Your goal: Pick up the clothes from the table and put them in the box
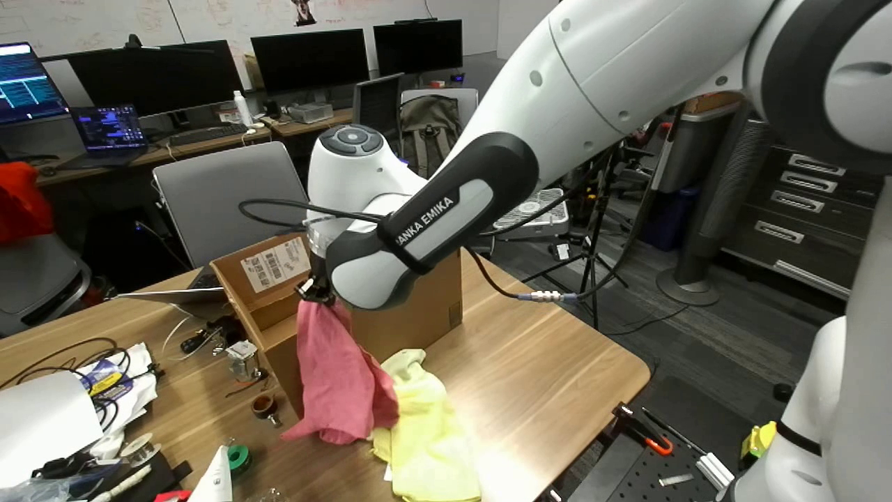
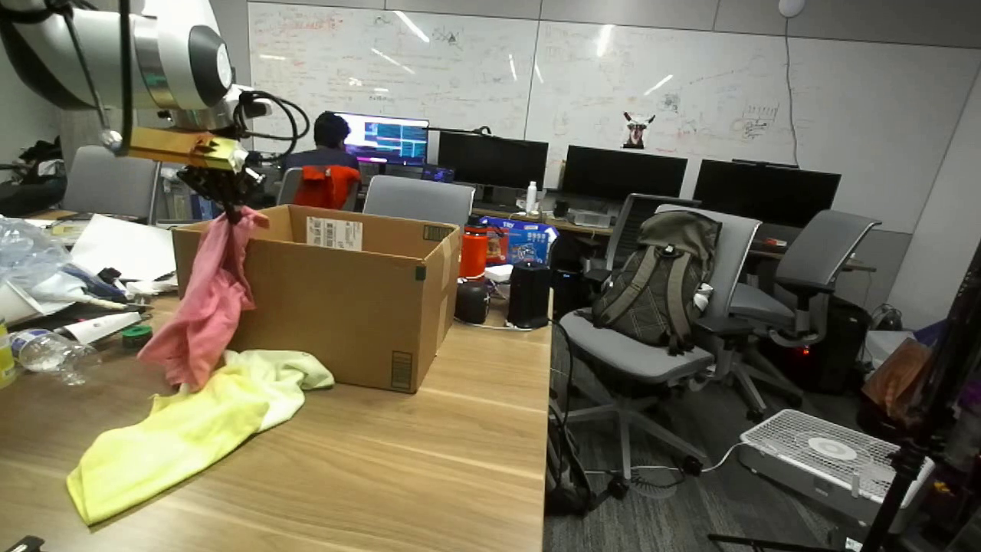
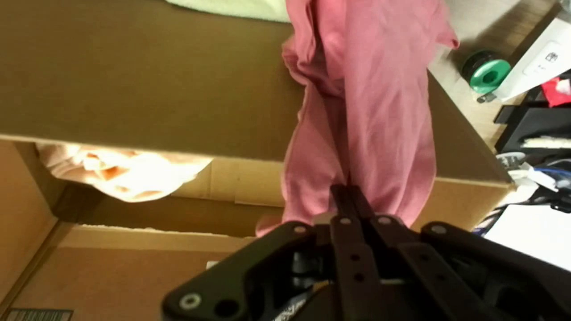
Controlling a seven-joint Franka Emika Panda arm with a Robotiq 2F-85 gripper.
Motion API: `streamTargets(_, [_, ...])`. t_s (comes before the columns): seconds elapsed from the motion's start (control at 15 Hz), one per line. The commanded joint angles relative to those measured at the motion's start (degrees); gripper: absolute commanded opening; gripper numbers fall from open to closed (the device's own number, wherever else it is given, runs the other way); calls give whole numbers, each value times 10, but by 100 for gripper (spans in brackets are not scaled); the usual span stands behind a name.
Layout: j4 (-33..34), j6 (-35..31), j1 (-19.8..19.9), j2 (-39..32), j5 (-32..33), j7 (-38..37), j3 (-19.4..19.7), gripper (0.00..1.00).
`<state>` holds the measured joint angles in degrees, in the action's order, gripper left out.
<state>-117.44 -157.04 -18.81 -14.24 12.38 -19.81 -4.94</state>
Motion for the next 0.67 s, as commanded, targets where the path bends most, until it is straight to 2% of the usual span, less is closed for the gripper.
streamTargets(0.0, [9,-6,-7,37,49,-47,21,0])
streamTargets(0.4, [52,19,-5,72,138,-117,51,0])
streamTargets(0.6, [79,33,-2,85,153,-137,61,0])
